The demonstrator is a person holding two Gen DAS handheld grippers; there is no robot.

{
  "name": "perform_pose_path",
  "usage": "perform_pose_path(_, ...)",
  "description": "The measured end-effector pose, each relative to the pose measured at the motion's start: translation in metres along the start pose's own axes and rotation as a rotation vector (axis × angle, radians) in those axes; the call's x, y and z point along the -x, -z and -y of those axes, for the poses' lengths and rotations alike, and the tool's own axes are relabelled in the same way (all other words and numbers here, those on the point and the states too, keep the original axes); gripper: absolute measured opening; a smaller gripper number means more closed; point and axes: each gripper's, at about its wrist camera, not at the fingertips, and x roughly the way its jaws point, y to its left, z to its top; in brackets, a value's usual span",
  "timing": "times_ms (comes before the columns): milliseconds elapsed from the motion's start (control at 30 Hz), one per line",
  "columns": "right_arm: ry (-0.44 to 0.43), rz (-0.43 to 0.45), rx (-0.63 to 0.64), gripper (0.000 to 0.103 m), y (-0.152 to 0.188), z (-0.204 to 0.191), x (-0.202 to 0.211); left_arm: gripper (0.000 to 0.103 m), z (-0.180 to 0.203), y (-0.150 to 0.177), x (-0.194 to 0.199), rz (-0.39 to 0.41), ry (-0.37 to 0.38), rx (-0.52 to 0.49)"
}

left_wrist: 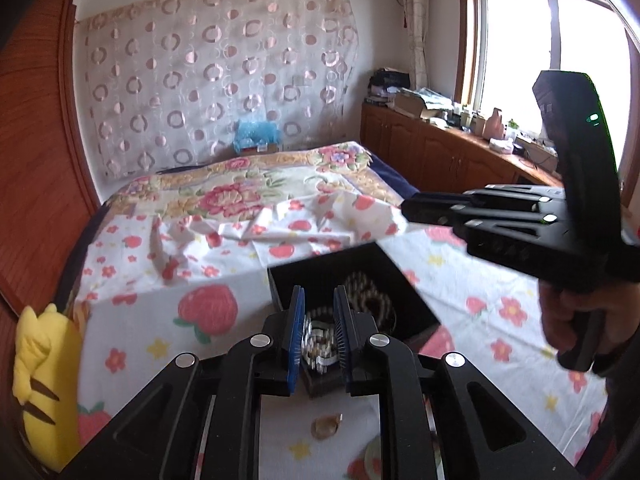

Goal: Organize jewelry
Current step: 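Open both tools over the box and withdraw them, then grasp the wooden bead bracelet with the right tool while the left tool reaches for the jade bangle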

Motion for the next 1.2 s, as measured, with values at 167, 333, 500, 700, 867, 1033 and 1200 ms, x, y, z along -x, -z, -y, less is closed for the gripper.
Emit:
perform_pose_path(167, -0.02, -0.043, 0.024, 0.015, 0.04, -0.007, 0.017, 0.014, 0.004, 0.032, 0.005, -0.037, 0.009, -0.011)
perform_pose_path(333, -0.041, -0.114, 0.044, 0.015, 0.078, -0.013, 0.025, 0.014, 0.009, 0.059, 0.008, -0.072, 0.03, 0.002)
perform_pose_path(500, -0.067, -0.194, 0.055, 0.015, 0.111, -0.017, 0.023, 0.014, 0.014, 0.083, 0.01, -0.109, 0.067, 0.022)
perform_pose_path(700, -0.076, -0.256, 0.039, 0.015, 0.13, -0.014, 0.013, 0.015, 0.024, 0.097, 0.009, -0.139, 0.087, 0.029)
perform_pose_path(867, -0.073, -0.288, 0.036, 0.015, 0.137, -0.015, 0.007, 0.015, 0.031, 0.104, 0.006, -0.156, 0.095, 0.021)
perform_pose_path(1033, -0.075, -0.313, 0.036, 0.018, 0.14, -0.016, 0.003, 0.015, 0.035, 0.106, 0.002, -0.169, 0.096, 0.014)
perform_pose_path(1200, -0.068, -0.299, 0.041, 0.015, 0.139, -0.018, 0.005, 0.015, 0.037, 0.107, -0.001, -0.184, 0.093, 0.015)
